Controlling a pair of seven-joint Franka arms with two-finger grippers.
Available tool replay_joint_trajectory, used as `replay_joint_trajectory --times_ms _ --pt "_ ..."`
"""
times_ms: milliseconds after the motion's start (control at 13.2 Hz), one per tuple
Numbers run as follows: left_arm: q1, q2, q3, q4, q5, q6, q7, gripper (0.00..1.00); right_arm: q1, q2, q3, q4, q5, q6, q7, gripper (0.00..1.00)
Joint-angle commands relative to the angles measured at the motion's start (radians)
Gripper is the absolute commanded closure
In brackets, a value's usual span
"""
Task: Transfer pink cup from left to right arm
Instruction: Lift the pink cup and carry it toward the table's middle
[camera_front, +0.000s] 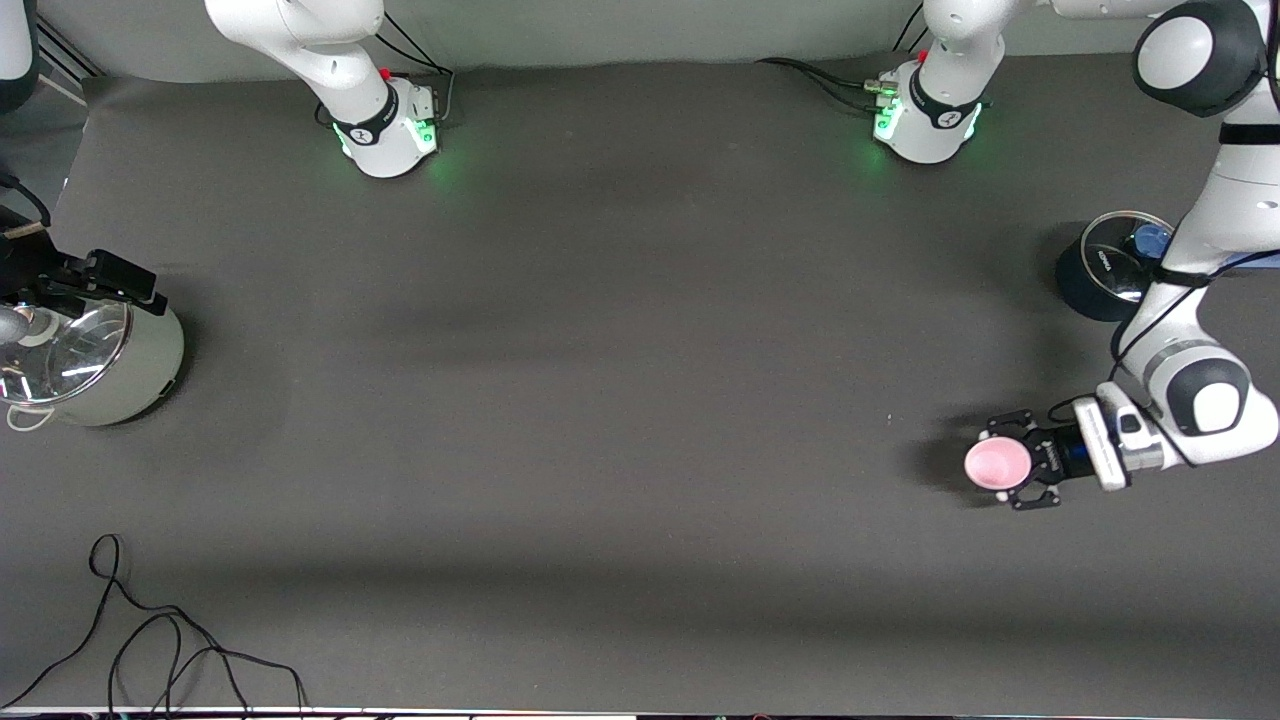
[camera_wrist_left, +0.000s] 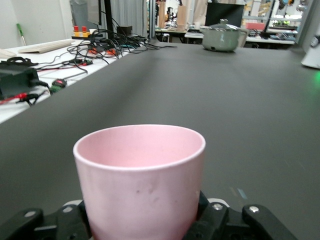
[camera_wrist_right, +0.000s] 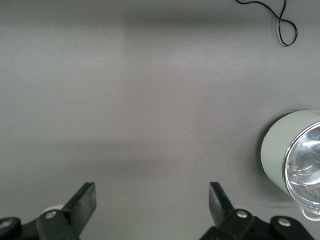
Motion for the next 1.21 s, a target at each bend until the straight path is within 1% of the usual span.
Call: replay_joint_trajectory --times_ms 0,152,303,379,531,683,759,910,986,1138 --pt "-0.109 0.01 -0.048 0.037 -0.116 0.171 -0.067 1.0 0.009 0.001 -0.005 0.006 -0.009 -0.001 -0.015 0.0" --pt "-0.196 0.012 -0.088 0.048 -0.216 0.323 -0.073 1.0 0.009 0.001 -0.005 0.006 -0.009 0.0 -0.017 0.0" --pt "-0.297 0.015 -0.109 0.087 -0.297 0.461 -0.125 1.0 0.009 0.001 -0.005 0.008 -0.009 0.0 -0.015 0.0" --pt "-0.342 0.013 -0.115 0.113 -0.307 0.511 -0.177 1.0 0.009 0.001 -0.005 0.008 -0.009 0.0 -0.017 0.0" --pt "-0.399 0.013 -0.128 0.158 -0.308 0.589 -0.234 1.0 0.007 0.001 -0.005 0.008 -0.009 0.0 -0.017 0.0" --pt "-0.445 0.009 -0.158 0.195 -0.308 0.669 -0.313 1.0 0.007 0.001 -0.005 0.009 -0.009 0.0 -0.015 0.0" --pt "-0.473 0.006 -0.18 0.21 -0.307 0.731 -0.373 1.0 0.007 0.001 -0.005 0.009 -0.009 0.0 -0.015 0.0" --pt "-0.561 0.003 -0.217 0.256 -0.302 0.932 -0.487 1.0 0.007 0.001 -0.005 0.011 -0.009 0.0 -0.015 0.0" --pt "-0.624 0.003 -0.218 0.284 -0.299 1.032 -0.545 1.0 0.007 0.001 -0.005 0.009 -0.009 0.0 -0.015 0.0" --pt "-0.786 0.018 -0.192 0.369 -0.292 1.236 -0.666 1.0 0.007 0.001 -0.005 0.011 -0.009 0.0 -0.015 0.0"
